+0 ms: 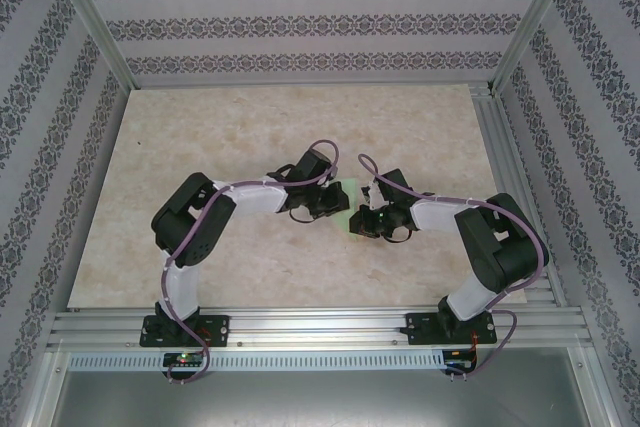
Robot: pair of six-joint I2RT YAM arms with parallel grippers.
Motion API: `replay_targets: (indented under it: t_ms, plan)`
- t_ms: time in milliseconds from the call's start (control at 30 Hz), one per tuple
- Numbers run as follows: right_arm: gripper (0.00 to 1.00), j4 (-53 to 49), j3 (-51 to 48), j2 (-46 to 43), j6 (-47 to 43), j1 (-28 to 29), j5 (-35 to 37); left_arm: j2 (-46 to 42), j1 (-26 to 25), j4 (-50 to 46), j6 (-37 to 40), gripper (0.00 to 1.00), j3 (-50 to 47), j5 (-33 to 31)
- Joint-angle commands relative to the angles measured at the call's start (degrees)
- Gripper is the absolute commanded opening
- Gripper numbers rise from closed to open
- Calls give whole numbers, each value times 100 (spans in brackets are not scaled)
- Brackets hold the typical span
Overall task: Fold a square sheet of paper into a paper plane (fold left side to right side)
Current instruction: Fourth fold the wing at the center of the table.
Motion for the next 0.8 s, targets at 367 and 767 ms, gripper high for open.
replay_targets:
  t_ms: [367,767]
  plan:
    - [11,-878,-243,255,-41,48,682,268,-211,635,-595,10,-117,65]
    - [10,-939,-225,284,-60,78,767,498,-343,831,-844,9,-276,-18]
